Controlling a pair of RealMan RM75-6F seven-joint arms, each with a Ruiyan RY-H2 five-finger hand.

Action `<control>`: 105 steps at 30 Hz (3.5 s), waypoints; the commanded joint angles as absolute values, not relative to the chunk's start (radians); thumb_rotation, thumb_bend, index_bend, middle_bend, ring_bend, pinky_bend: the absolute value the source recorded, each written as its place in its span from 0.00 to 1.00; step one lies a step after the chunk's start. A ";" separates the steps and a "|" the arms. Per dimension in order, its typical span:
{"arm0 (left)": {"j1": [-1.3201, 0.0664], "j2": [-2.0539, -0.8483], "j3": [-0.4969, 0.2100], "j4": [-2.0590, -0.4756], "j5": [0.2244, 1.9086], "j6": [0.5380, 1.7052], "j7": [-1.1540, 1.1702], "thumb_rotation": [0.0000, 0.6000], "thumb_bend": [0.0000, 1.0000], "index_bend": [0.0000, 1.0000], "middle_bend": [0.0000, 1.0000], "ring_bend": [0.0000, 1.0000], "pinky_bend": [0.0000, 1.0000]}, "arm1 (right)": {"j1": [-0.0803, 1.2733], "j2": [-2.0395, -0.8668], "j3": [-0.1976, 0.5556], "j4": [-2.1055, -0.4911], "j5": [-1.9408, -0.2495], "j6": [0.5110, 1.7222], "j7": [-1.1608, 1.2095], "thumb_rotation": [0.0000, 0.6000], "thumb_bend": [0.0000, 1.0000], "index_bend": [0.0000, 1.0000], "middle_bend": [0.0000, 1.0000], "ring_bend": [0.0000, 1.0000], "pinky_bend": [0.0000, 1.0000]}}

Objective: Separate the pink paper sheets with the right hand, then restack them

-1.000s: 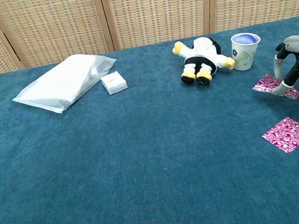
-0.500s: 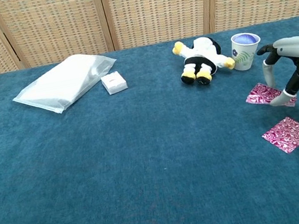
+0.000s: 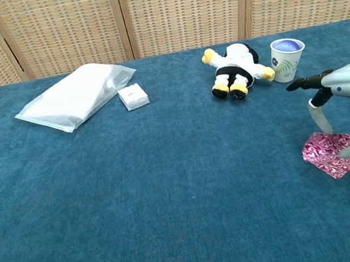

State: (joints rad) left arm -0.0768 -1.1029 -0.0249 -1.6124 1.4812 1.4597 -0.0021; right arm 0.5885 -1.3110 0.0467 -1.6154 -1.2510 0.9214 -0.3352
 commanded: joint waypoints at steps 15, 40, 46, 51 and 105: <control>-0.076 -1.105 -0.025 -1.612 1.481 1.462 0.002 1.00 0.00 0.00 0.00 0.00 0.00 | 0.625 -1.322 -0.059 -1.371 -1.639 0.975 -0.134 1.00 0.26 0.56 0.00 0.00 0.00; -0.077 -1.103 -0.025 -1.611 1.481 1.459 -0.006 1.00 0.00 0.00 0.00 0.00 0.00 | 0.701 -1.327 -0.002 -1.418 -1.524 0.839 -0.338 1.00 0.26 0.56 0.00 0.00 0.00; -0.077 -1.103 -0.025 -1.611 1.482 1.459 -0.006 1.00 0.00 0.00 0.00 0.00 0.00 | 0.699 -1.320 -0.008 -1.419 -1.514 0.836 -0.366 1.00 0.26 0.55 0.00 0.00 0.00; -0.077 -1.103 -0.025 -1.611 1.481 1.459 -0.005 1.00 0.00 0.00 0.00 0.00 0.00 | 0.694 -1.319 -0.008 -1.411 -1.489 0.828 -0.370 1.00 0.26 0.53 0.00 0.00 0.00; -0.077 -1.102 -0.024 -1.613 1.482 1.460 -0.005 1.00 0.00 0.00 0.00 0.00 0.00 | 0.605 -1.314 0.064 -1.321 -1.269 0.891 -0.250 1.00 0.23 0.29 0.00 0.00 0.00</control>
State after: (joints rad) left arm -0.0769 -1.1022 -0.0244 -1.6126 1.4823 1.4596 -0.0054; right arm 0.6290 -1.2935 0.0375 -1.3439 -1.3360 0.8992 -0.2938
